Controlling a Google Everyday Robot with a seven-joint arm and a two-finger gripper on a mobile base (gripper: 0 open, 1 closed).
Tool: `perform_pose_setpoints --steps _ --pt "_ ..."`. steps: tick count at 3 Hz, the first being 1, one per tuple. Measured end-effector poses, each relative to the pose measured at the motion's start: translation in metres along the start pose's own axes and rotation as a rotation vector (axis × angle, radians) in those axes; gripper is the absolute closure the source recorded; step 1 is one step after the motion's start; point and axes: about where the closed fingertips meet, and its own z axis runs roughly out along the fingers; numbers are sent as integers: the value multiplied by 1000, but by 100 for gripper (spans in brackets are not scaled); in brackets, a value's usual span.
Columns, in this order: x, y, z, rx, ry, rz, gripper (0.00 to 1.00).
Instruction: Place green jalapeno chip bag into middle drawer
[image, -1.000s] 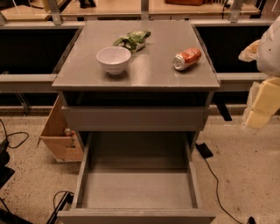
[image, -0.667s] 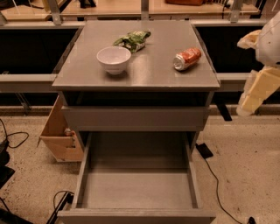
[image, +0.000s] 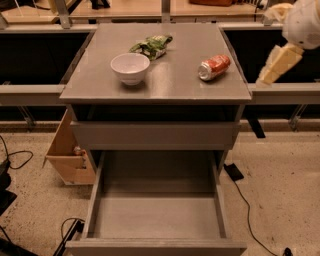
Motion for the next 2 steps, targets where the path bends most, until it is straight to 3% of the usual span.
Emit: perform_pose_setpoints --steps 1,2 --pt "-46 -50 7 69 -74 -37 0" --pt "-54 -58 1 88 -86 -47 0"
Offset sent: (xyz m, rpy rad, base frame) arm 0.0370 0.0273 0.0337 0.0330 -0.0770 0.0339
